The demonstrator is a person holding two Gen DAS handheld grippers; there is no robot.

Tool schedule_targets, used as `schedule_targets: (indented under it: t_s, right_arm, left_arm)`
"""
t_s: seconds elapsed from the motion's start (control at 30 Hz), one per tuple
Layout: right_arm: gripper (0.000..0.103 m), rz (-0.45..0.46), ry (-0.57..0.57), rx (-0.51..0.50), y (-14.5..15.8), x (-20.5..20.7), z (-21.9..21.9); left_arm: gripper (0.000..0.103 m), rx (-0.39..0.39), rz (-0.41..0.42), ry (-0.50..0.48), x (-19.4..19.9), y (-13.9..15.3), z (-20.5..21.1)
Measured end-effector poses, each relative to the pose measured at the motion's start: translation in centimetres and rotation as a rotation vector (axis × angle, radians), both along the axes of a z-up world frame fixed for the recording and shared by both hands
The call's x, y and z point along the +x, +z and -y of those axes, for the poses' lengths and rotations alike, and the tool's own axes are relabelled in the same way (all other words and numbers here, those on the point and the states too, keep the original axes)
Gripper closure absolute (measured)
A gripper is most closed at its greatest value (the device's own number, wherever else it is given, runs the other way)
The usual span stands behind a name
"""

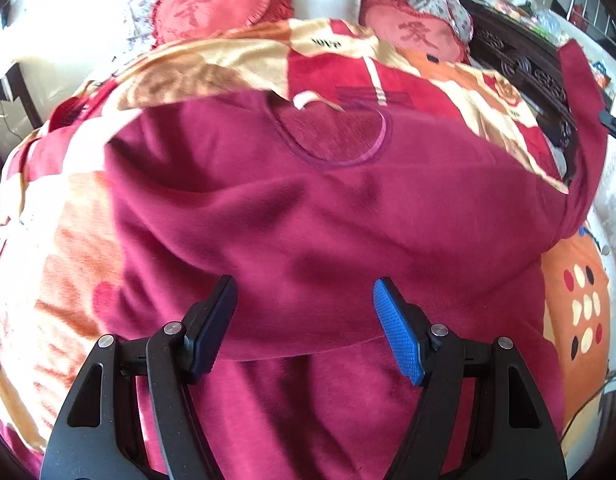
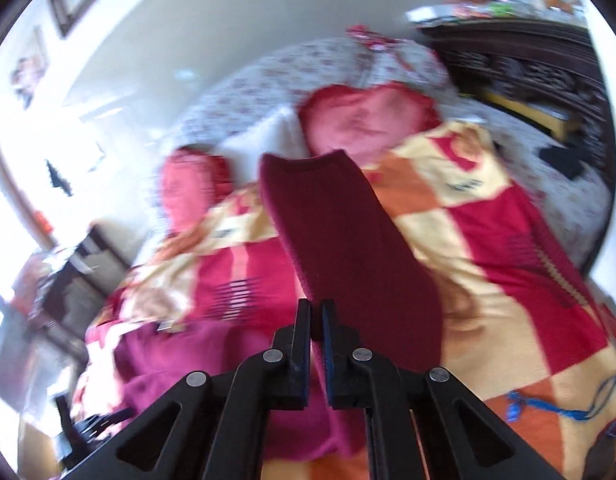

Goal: Fold small clothes

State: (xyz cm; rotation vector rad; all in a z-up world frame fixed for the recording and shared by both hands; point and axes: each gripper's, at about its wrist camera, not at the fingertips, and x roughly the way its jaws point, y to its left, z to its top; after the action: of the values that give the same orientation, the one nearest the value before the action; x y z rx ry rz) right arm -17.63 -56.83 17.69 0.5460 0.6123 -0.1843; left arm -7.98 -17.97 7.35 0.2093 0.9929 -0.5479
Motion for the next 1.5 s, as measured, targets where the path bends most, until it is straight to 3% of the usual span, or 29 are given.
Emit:
schedule_targets:
  t_s: [0.2,0.37,0.53,0.73,0.87,1.03,1.07,1.17,1.23,1.33,1.5]
  right_arm:
    - [0.098,0.113,0.240,0.074,3.8,0.8,-6.7]
    - [0.098,0.133,0.433,0.118,5.2,2.6,-12.7]
    - [0.098,0.087,0.668,0.135,5.4,4.8,-19.4]
    - [0.098,-0.006,0.838,0.080,4.1,8.6,-25.4]
    - [0.098,-0.104,0.758,0.015,0.7,13.0,-26.8]
    - [0.094,-0.141,0.668,0.074,-1.6,13.5,-25.5]
    - [0.087,-0.150,0.655,0.080,-2.0,12.8,-25.2]
    - [0.050,-0.180,0.601,0.079,-3.2,8.9,-24.0]
    - [0.048,-0.194,0.565,0.134,-4.5,5.9,-23.0]
    - [0.048,-0.291,0.550,0.239,-8.0,1.7,-22.4]
    - [0.048,-0.334,0.555,0.337,-11.7,-0.7,-23.5]
  left_arm:
    - [0.032,-0.036,0.039,0.058,0.5,2.3,-3.3]
    - [0.032,-0.052,0.072,0.111,0.8,3.8,-6.8]
    - [0.032,-0.069,0.108,0.200,1.4,5.3,-12.0]
    - [0.032,-0.082,0.122,0.299,2.2,6.0,-16.7]
    - [0.032,-0.105,0.091,0.305,2.1,5.7,-17.5]
    - [0.032,-0.098,0.084,0.190,0.2,5.1,-15.9]
    - [0.032,-0.097,0.074,0.155,-0.3,4.8,-15.4]
    - [0.032,-0.097,0.041,0.069,-1.7,3.7,-13.8]
    - [0.032,-0.091,0.020,0.035,-2.4,2.9,-13.0]
    - [0.032,-0.089,-0.015,0.021,-2.8,1.7,-12.2]
    - [0.032,-0.106,-0.036,0.040,-3.2,1.3,-12.1]
